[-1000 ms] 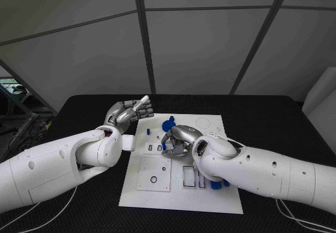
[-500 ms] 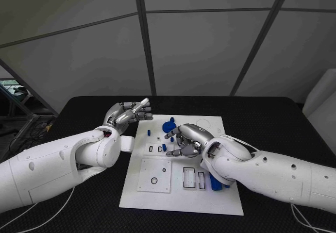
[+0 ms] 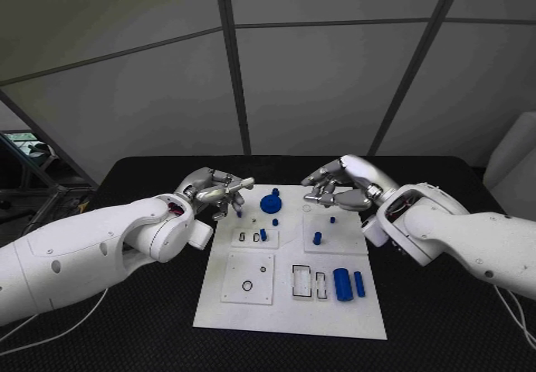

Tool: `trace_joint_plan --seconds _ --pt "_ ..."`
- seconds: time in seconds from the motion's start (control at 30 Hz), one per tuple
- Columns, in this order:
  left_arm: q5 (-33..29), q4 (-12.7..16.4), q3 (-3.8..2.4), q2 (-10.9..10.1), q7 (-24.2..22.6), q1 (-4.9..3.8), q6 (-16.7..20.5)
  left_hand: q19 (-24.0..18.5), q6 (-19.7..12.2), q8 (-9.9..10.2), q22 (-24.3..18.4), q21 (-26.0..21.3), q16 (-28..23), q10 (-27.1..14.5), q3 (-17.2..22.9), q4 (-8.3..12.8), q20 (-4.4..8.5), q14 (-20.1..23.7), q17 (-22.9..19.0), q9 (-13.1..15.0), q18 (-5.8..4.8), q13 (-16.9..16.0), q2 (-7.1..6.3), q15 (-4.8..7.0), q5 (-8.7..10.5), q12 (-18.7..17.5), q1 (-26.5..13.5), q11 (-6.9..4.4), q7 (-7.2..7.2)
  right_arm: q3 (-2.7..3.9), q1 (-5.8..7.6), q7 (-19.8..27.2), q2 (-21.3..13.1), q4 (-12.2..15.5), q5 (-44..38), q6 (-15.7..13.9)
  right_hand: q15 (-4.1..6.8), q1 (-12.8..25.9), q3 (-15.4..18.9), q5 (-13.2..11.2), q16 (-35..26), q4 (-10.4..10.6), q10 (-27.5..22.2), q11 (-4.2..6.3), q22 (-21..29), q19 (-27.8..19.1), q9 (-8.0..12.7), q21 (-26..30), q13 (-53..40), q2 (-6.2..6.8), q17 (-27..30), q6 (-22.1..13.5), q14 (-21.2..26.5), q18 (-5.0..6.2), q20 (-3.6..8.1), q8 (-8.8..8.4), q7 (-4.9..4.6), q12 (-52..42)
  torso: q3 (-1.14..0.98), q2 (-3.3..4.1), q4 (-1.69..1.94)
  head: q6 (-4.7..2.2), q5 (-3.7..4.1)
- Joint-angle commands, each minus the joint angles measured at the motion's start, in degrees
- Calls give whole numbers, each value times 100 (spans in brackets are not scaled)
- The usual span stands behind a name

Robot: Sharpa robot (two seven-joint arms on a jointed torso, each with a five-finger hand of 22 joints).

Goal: Assemble the parts on the task board

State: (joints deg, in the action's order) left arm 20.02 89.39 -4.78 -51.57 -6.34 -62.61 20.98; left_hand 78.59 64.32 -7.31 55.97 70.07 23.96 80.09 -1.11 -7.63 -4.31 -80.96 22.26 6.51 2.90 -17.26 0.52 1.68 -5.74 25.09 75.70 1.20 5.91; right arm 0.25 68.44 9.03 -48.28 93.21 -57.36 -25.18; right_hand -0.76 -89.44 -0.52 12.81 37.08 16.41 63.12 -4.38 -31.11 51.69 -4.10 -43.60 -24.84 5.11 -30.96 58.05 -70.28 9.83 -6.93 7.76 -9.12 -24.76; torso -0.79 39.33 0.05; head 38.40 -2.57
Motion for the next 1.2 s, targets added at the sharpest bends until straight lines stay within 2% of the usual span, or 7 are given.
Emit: trace_joint_plan --seconds 0.03,0.13,0.23,0.47,0.6,0.83,1.2 --pt "1551 -38 -7 50 1627 -103 -783 158 -15 -108 682 503 -2 -378 -79 -173 25 22 232 155 183 -858 36 8 32 879 -207 52 -16 15 83 353 -114 -151 1289 281 -23 -54 -68 12 -787 22 316 -6 281 21 13 406 586 20 402 137 10 78 -53 -54 -20 613 -25 -98 -28 42 -26" --pt "2226 -77 -4 118 2263 -187 -1047 296 -110 -265 844 612 -41 -660 136 -104 55 37 409 326 169 -1863 228 64 24 1852 -2 41 -17 27 152 434 -155 -366 1526 262 -25 -109 -167 62 -1366 -14 653 25 481 279 14 638 1032 1 728 285 -221 77 -58 -95 23 1104 -46 -144 -37 84 -44" --pt "2703 -151 34 249 2844 -282 -1371 317 -208 -384 779 554 -82 -865 209 -144 47 38 533 454 172 -2193 225 50 11 2179 -38 23 -13 33 193 487 -163 -555 1702 254 -54 -94 -251 86 -1892 -18 893 5 660 505 20 848 1381 12 1036 374 -374 80 -48 -171 27 1512 -58 -178 -30 123 -55" --pt "3270 -465 321 678 3395 -551 -1809 554 -259 -791 1443 914 -185 -724 -21 -362 63 26 763 816 62 -3270 56 59 26 3214 -384 -10 -62 38 227 503 -106 -793 1798 243 -38 -57 -333 88 -2340 -49 1137 2 844 729 23 1067 1671 53 1289 445 -639 68 -47 -277 30 1849 -76 -230 -30 191 -84" --pt "3494 -664 529 936 3514 -710 -1975 658 -262 -1115 1806 1123 -248 -567 -193 -530 82 13 875 1140 0 -3821 79 77 30 3722 -596 -59 -124 38 232 479 -77 -847 1767 223 -47 -35 -358 92 -2484 -58 1181 -11 899 760 24 1144 1751 75 1355 446 -699 63 -53 -325 24 1952 -71 -232 -36 213 -97" --pt "3665 -863 745 1217 3595 -887 -2105 730 -517 -1635 2120 1304 -363 -496 -447 -663 100 -18 1054 1813 -50 -4178 144 112 26 4073 -674 -97 -177 38 234 411 -50 -866 1586 203 -64 14 -358 86 -2592 -51 1194 -29 940 769 27 1205 1804 101 1399 427 -727 59 -66 -363 8 2024 -72 -216 -43 216 -111" --pt "3797 -970 801 1369 3657 -981 -2378 755 -754 -1990 2262 1380 -470 -503 -724 -825 108 -47 1196 2391 -69 -4223 214 109 35 4145 -771 -113 -196 38 234 291 -7 -913 1463 210 -86 75 -342 86 -2700 -43 1191 -53 984 769 30 1274 1850 138 1439 385 -742 56 -86 -396 -12 2083 -66 -203 -35 243 -118"
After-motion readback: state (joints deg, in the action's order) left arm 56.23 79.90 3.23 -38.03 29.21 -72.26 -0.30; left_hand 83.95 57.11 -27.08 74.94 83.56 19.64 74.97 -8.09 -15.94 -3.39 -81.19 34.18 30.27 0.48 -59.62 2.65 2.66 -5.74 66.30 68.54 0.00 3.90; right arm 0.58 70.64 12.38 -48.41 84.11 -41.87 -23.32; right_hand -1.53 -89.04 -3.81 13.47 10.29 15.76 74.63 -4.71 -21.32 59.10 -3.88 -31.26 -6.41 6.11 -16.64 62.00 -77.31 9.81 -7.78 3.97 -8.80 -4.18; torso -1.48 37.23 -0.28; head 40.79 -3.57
